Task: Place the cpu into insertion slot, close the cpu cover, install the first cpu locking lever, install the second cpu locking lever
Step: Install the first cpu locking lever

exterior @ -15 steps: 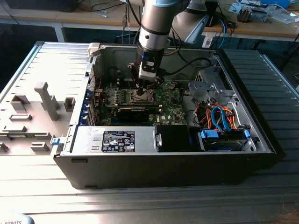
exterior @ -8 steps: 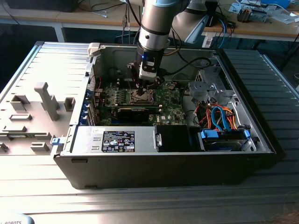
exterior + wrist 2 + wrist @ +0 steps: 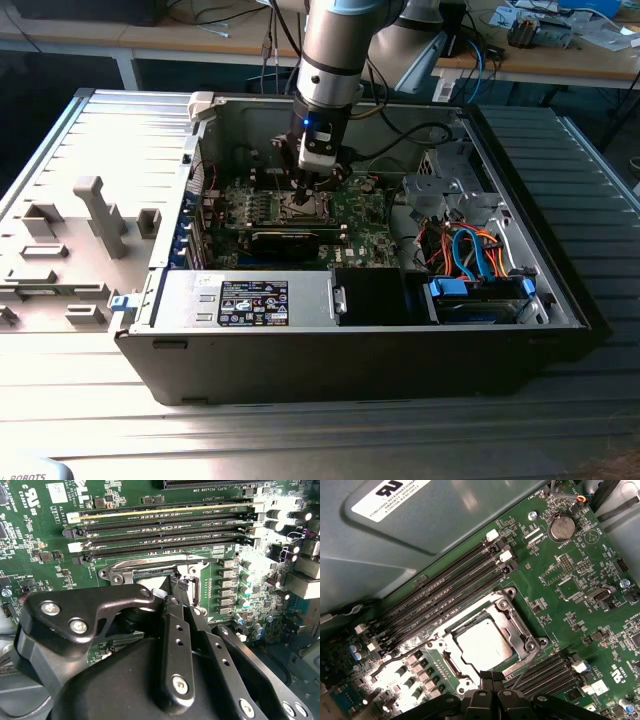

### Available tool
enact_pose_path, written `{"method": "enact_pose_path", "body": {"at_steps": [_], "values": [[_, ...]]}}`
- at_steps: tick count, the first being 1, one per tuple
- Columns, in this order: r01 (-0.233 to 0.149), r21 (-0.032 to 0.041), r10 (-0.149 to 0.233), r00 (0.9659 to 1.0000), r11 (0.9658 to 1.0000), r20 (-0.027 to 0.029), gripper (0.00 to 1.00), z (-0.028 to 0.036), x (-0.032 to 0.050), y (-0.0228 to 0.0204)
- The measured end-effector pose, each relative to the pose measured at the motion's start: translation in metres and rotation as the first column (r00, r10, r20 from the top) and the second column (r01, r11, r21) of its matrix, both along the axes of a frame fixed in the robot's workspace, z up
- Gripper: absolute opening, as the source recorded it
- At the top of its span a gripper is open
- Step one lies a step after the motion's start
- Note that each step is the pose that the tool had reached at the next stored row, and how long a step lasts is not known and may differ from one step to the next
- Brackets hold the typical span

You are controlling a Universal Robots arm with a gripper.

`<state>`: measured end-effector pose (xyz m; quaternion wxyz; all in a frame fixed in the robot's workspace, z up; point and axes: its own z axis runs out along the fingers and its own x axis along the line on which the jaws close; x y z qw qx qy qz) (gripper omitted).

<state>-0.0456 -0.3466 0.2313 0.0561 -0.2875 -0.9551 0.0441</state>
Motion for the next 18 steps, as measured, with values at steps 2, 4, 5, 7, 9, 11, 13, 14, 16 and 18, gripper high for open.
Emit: {"method": "enact_pose_path", "body": {"at_steps": [2,4,5,7,9,11,13,14,16,18], "values": [[-0.002,0.0000,0.002,1.0000,1.0000,0.0000,0.11,0.0000,0.0000,0.0000],[-0.004,0.0001,0.004,1.0000,1.0000,0.0000,0.11,0.0000,0.0000,0.0000],[-0.006,0.0000,0.006,1.0000,1.0000,0.0000,0.11,0.0000,0.0000,0.0000],[-0.009,0.0000,0.009,1.0000,1.0000,-0.0001,0.11,0.0000,0.0000,0.0000],[-0.012,0.0000,0.012,0.9999,0.9999,0.0000,0.11,0.0000,0.0000,0.0000],[-0.015,0.0000,0.015,0.9999,0.9999,0.0000,0.11,0.0000,0.0000,0.0000],[-0.018,0.0000,0.018,0.9998,0.9998,0.0000,0.11,0.0000,0.0000,0.0000],[-0.019,0.0000,0.019,0.9998,0.9998,0.0000,0.11,0.0000,0.0000,0.0000],[-0.021,0.0000,0.021,0.9998,0.9998,0.0000,0.11,0.0000,0.0000,0.0000],[-0.024,0.0000,0.024,0.9997,0.9997,0.0000,0.11,0.0000,0.0000,0.0000]]}}
